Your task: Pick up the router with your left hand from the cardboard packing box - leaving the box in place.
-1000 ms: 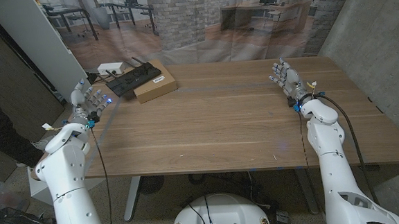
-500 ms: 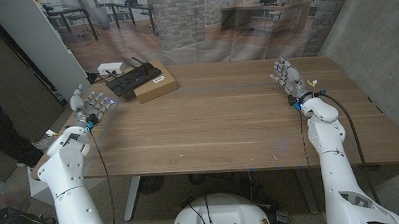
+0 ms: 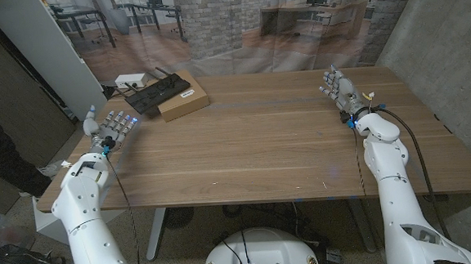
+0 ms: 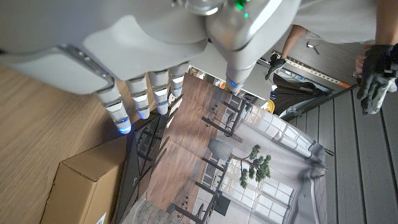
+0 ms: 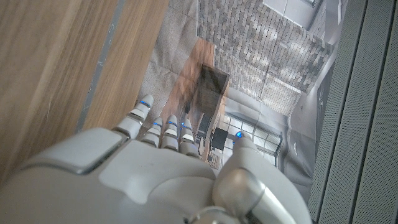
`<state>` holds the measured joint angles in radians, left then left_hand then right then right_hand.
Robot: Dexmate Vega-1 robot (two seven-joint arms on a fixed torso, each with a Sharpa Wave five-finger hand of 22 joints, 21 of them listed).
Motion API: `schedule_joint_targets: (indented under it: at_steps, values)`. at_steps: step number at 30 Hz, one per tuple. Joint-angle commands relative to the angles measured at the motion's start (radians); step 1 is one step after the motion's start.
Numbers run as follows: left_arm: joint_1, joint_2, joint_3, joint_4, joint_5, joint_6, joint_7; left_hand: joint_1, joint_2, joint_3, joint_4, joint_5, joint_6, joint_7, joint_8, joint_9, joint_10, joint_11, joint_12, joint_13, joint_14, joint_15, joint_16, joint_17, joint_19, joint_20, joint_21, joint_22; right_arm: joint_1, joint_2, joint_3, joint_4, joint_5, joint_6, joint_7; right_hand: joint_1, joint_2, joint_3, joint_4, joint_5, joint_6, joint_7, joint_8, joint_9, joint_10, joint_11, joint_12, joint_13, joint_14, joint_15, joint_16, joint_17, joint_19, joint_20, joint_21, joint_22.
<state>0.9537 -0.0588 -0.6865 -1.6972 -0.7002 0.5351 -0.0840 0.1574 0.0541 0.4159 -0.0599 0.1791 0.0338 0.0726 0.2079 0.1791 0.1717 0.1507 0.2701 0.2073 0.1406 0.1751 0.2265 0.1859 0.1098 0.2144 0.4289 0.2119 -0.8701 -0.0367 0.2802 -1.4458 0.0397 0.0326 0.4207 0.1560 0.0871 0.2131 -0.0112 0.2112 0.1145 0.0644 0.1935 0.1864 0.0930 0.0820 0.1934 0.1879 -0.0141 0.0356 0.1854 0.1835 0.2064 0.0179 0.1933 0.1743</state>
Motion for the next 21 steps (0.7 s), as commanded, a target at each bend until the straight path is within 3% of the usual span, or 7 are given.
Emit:
schedule_joint_targets:
  at_steps: [1,9,21]
  values:
    - [-0.029,-0.009,-0.022,0.122,-0.151,-0.033,-0.048,0.0,-0.001,0.0,-0.002,-0.001,0.008,0.016,0.001,0.003,0.016,0.01,0.005,0.002,0.015,0.005,0.007,0.002,0.027,0.003,0.012,0.002,0.009,-0.009,-0.011,-0.003,-0.01,-0.015,-0.005,-0.001,-0.002,0.002,-0.004,0.005,0.01,0.001,0.005,0.003,0.008,-0.001,0.007,0.003,0.003,0.004,0.007,0.002,0.008,-0.002,0.007,0.002]
    - [-0.062,-0.005,-0.013,0.237,-0.203,-0.071,-0.078,-0.007,0.005,0.0,-0.001,-0.002,0.02,0.062,-0.002,0.003,0.042,0.014,0.008,0.001,0.051,0.004,0.009,0.001,0.086,0.004,0.03,0.002,0.018,-0.016,-0.024,-0.009,-0.02,-0.03,-0.007,-0.002,-0.002,0.002,-0.003,0.005,0.01,0.001,0.005,0.003,0.008,-0.001,0.006,0.003,0.003,0.004,0.008,0.002,0.007,-0.001,0.007,0.002]
    - [-0.06,0.001,-0.005,0.267,-0.227,-0.075,0.002,-0.001,0.011,0.007,-0.008,-0.003,0.039,0.096,0.0,0.004,0.066,0.023,0.01,0.0,0.068,0.002,0.006,-0.001,0.123,0.004,0.04,0.001,0.029,-0.022,-0.036,-0.008,-0.03,-0.035,-0.014,-0.002,-0.002,0.002,-0.004,0.005,0.01,0.001,0.005,0.003,0.009,-0.001,0.006,0.003,0.004,0.003,0.008,0.002,0.008,-0.001,0.007,0.002]
